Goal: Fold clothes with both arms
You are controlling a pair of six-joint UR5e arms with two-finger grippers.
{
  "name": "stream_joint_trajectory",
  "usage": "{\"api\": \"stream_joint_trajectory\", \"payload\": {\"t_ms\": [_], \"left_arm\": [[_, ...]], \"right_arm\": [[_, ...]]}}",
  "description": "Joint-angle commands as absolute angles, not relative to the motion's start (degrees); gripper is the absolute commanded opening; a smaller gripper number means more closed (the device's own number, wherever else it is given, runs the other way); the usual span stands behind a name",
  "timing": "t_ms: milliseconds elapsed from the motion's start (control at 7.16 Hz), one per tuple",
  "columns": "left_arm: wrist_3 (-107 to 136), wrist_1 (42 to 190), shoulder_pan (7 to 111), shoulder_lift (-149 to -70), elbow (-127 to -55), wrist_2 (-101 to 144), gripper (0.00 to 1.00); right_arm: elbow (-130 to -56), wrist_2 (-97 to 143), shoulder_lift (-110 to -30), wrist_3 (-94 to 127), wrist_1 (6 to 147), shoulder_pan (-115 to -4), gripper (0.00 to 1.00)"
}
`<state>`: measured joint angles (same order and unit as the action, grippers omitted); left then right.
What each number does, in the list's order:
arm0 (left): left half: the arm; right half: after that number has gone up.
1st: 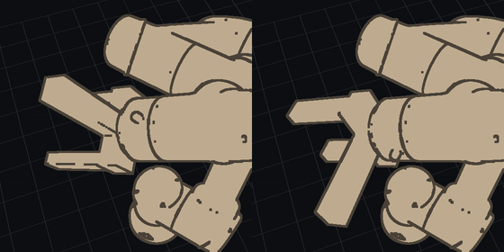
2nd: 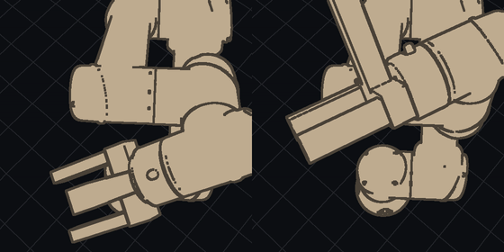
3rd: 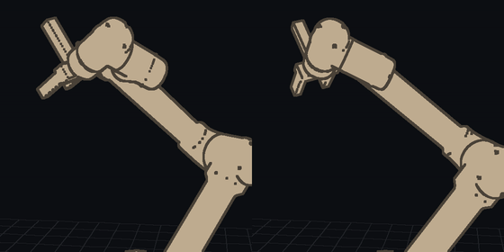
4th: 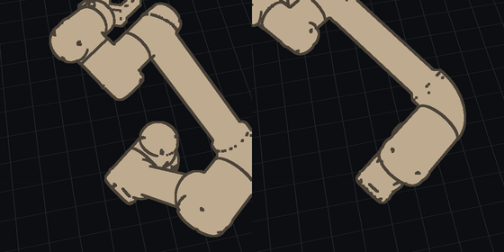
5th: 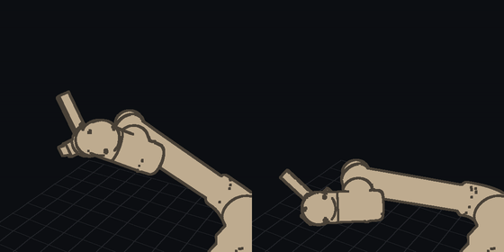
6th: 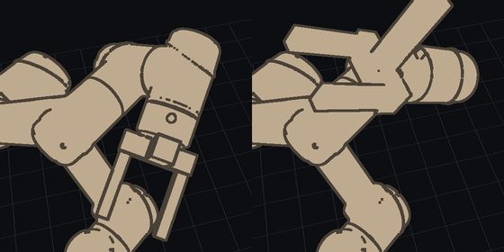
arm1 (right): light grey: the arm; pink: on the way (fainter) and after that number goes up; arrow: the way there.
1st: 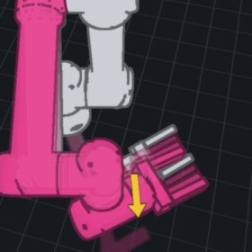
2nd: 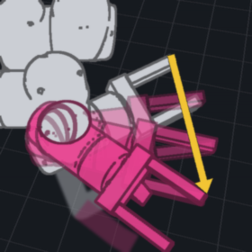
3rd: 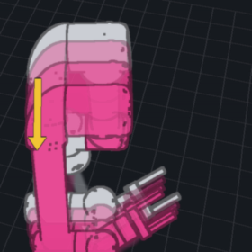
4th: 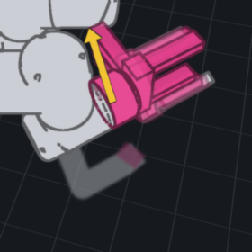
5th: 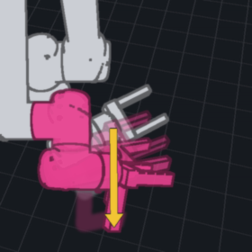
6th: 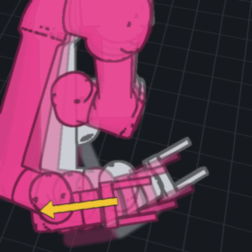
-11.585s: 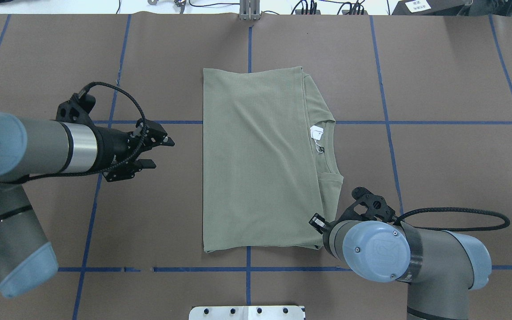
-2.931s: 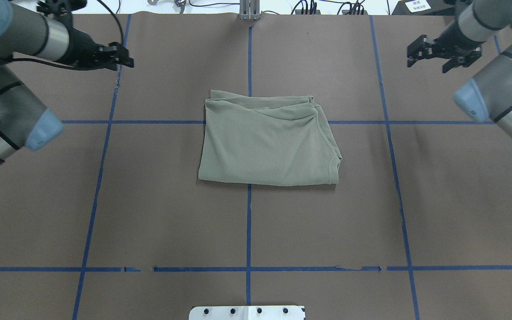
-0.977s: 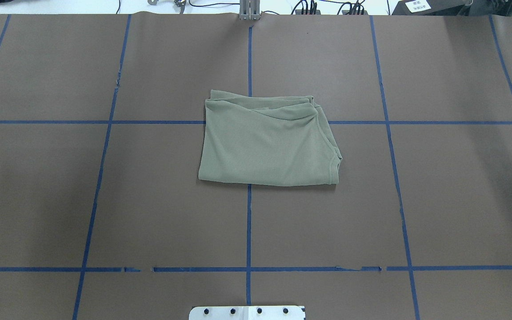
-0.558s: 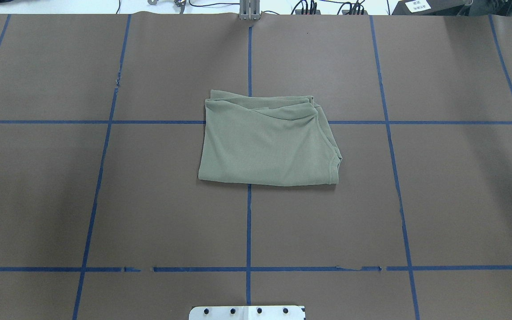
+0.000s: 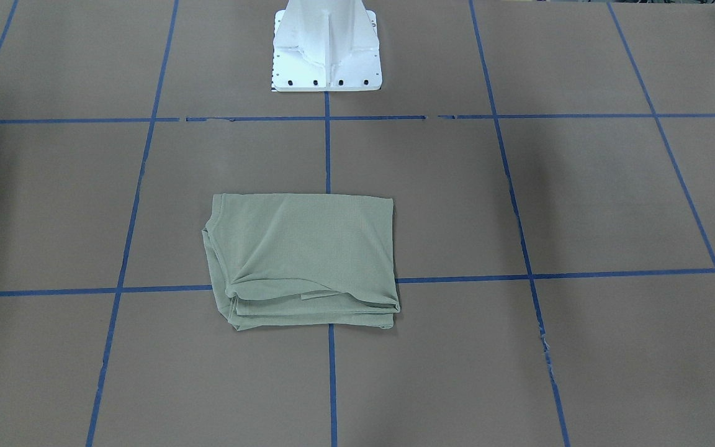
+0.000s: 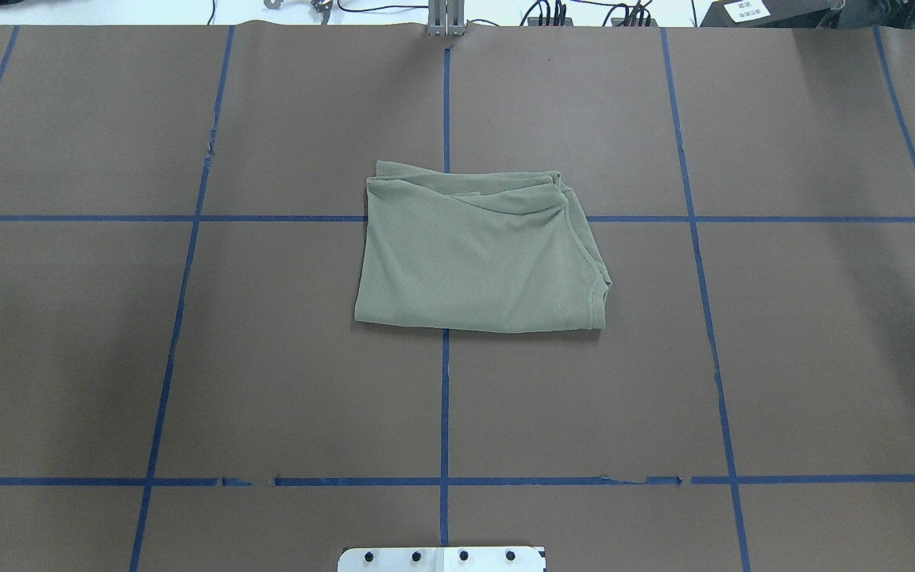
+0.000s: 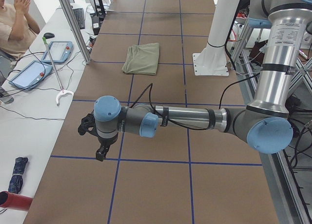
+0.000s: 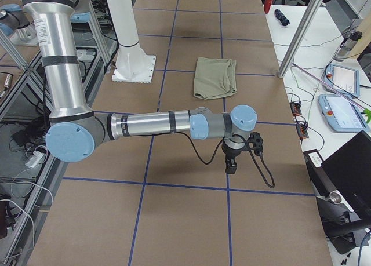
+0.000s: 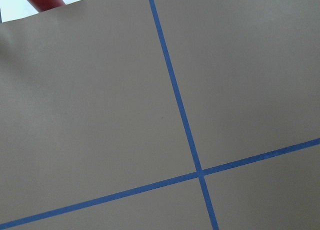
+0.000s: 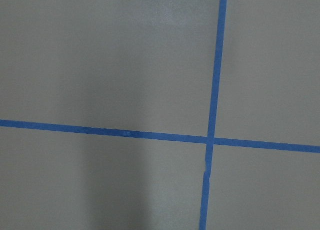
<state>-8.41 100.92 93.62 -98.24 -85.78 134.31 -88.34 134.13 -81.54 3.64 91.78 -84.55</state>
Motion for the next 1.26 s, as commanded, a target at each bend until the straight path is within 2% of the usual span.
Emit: {"api": "stream_joint_trajectory", "payload": {"t_ms": [0,419,837,1117], "left_arm": [[-4.77,100.9,91.42,-98.17,-86.57,134.3,1.0],[-4.57,100.11,91.23,-98.09,-88.68,134.74,1.0],[-4.66,100.03,91.23,-94.14,-89.47,131.77,1.0],[-5.01,93.13,91.14,-94.65,-90.26,128.85,1.0]], "right_arm": [[-88.59,134.38,-81.74,4.04,91.5,-84.29,1.0],[-88.76,134.65,-82.17,4.04,91.5,-84.2,1.0],[-88.68,131.77,-82.44,3.87,91.23,-84.03,1.0],[-88.68,131.22,-82.62,3.96,91.23,-84.02,1.0]]}}
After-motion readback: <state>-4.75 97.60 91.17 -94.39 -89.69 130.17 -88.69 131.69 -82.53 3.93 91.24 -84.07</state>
